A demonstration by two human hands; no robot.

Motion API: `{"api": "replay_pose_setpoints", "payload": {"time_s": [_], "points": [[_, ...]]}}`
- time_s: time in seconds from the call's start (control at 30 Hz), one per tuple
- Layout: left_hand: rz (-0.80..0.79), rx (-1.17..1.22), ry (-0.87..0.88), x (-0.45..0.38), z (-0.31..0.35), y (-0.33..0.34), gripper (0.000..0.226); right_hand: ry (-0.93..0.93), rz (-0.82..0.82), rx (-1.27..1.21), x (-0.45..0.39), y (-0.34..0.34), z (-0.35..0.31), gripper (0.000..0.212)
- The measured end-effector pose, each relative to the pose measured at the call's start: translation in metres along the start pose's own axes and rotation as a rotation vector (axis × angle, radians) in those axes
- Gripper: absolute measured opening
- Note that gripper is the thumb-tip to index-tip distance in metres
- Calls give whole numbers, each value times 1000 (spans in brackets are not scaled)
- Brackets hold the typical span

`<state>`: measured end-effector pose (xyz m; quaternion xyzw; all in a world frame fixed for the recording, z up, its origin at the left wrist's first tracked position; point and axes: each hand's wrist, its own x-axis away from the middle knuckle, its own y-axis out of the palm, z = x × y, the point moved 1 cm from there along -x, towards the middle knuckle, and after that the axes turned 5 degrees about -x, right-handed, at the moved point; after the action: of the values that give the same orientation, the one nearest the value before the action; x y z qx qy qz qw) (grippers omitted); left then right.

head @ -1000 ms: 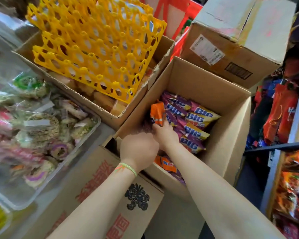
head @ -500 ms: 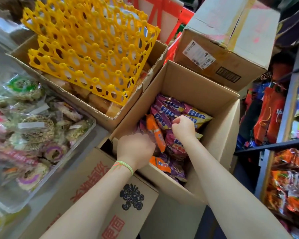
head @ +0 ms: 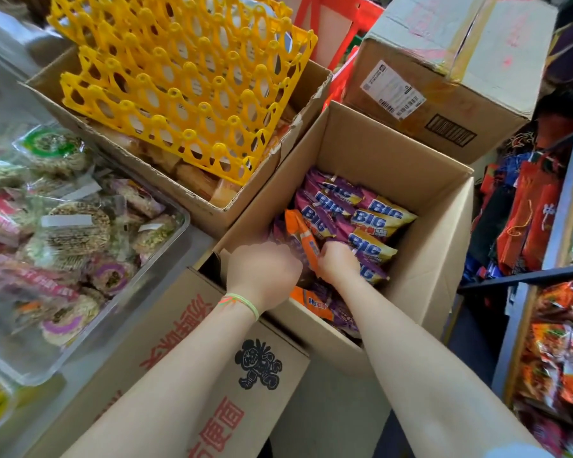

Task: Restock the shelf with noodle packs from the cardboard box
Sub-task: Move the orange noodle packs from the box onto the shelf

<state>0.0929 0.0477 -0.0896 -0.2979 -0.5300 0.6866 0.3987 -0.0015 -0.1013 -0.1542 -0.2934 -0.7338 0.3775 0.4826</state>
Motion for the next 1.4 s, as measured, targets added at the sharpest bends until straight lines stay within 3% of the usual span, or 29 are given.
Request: {"api": "replay_pose_setpoints", "payload": {"time_s": [0.1, 0.2, 0.33, 0.4, 0.47, 0.53, 0.63, 0.7, 0.77, 0.83, 0.87, 0.97, 1.03, 1.1, 1.27, 1.4], "points": [[-14, 10, -13, -2, 4, -3, 35, -91, 120, -192, 5, -25, -4, 9], [-34, 45, -57, -1, 4, -8, 36, -219, 217, -212, 21, -55, -4, 9], [-231, 97, -204, -12, 1, -16, 82, -368, 204, -330, 53, -96, 4, 6], [-331, 259, -237, -22, -5, -20, 97, -388, 154, -436, 68, -116, 8, 7], [-362, 543, -202, -30, -10, -27, 92, -392, 80, -613, 80, -133, 10, 9], [-392, 828, -148, -32, -11, -34, 70, -390, -67, -934, 88, -142, 11, 11], [-437, 1018, -110, -31, -11, -38, 53, -367, -262, -1214, 85, -140, 10, 11], [-365, 962, -110, -28, -11, -35, 48, -327, -262, -1190, 79, -129, 9, 2], [-181, 778, -81, -23, -13, -33, 41, -209, -74, -1066, 71, -116, 11, 6], [21, 458, -27, -19, -16, -30, 37, -112, 139, -744, 68, -104, 14, 12], [86, 343, -24, -17, -19, -29, 36, -109, 123, -546, 68, -96, 14, 16], [110, 263, -59, -15, -23, -23, 36, -248, -293, -28, 73, -61, 4, 49], [82, 255, -58, -16, -22, -20, 36, -363, -451, 178, 77, -32, -6, 64], [54, 250, -70, -19, -22, -20, 35, -428, -410, 231, 75, -11, -14, 57], [0, 226, -97, -20, -21, -21, 37, -344, -355, 185, 65, 0, -13, 31], [14, 246, -103, -22, -21, -21, 34, -306, -208, -7, 62, -20, 1, 9]]}}
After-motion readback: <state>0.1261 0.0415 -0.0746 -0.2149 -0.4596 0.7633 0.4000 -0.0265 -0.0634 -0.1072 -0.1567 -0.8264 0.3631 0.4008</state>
